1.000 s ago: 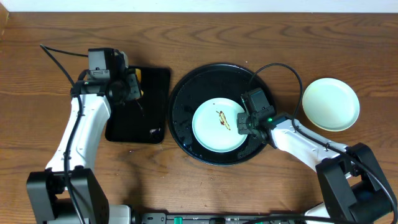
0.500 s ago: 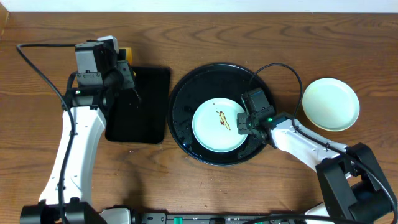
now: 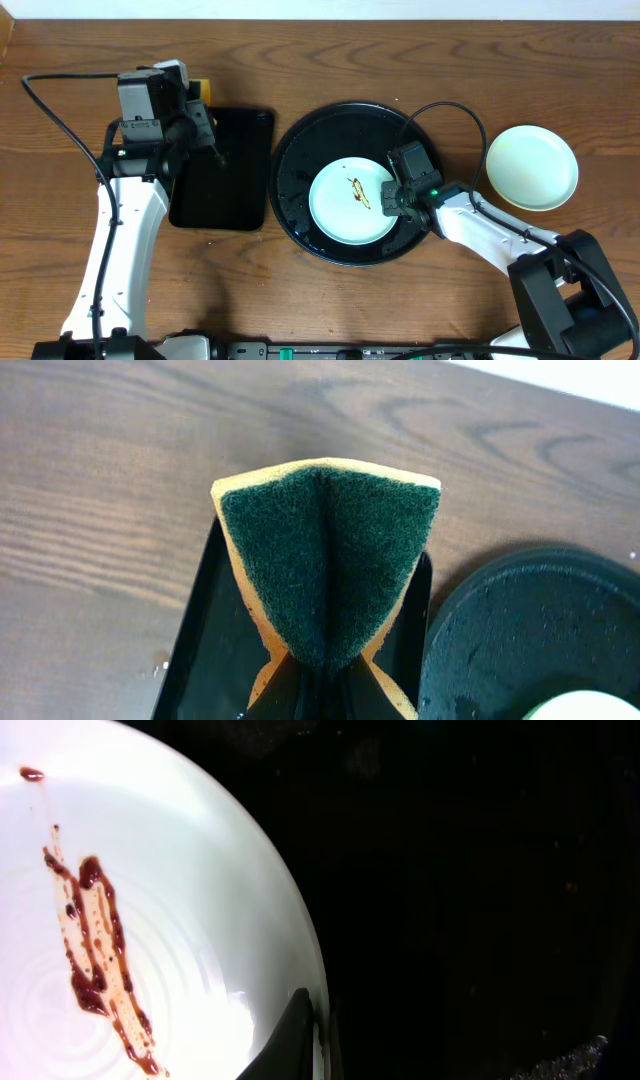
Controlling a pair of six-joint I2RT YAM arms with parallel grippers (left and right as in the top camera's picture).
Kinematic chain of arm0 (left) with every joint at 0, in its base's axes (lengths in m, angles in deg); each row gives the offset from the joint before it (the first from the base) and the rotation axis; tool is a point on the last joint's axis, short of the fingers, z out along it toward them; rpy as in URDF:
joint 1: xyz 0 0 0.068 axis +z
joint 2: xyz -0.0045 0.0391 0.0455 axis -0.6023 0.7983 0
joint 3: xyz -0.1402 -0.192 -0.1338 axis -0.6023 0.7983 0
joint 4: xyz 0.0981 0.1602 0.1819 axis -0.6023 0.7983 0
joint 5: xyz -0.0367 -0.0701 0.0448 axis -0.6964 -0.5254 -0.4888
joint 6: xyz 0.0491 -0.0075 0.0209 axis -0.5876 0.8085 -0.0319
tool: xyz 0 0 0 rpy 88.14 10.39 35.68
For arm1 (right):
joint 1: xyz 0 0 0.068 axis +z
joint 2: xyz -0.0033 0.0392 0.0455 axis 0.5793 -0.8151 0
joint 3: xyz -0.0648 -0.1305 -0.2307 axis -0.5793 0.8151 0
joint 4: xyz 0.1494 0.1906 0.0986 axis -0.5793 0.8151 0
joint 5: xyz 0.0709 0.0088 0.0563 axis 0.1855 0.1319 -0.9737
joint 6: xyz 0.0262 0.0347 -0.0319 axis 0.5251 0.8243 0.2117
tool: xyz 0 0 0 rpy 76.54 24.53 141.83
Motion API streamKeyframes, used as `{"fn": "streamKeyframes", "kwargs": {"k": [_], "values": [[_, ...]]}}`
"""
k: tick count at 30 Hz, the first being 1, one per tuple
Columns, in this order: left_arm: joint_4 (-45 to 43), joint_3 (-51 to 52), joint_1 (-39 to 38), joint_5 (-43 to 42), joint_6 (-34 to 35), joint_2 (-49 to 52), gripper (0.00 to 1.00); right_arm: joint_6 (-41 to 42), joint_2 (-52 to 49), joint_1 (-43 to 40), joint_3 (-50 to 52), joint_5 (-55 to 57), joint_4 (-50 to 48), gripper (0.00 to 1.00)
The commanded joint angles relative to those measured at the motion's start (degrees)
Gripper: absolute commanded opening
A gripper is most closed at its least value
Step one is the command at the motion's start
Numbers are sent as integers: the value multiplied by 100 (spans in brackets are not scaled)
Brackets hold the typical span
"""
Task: Clean dirty plates on tray and stack at the side
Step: 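Lift the sponge from the black tray with the left gripper toward the plate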
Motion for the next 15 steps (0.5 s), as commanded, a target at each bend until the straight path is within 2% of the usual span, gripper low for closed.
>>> {"fn": "streamKeyframes", "kwargs": {"k": [1,4,9,15], "values": [[319,-9,11,50,24,229,7,-522,-278,2,109,-101,59,1],[651,-9,13,48,190,610,7,-831,-278,2,109,-179,61,1],[962,-9,13,44,380,1272,7,-831,-278,2,109,-177,44,1],[951,-31,13,-157,420,1300,7,-1049,-278,15,109,-197,-4,1]]}}
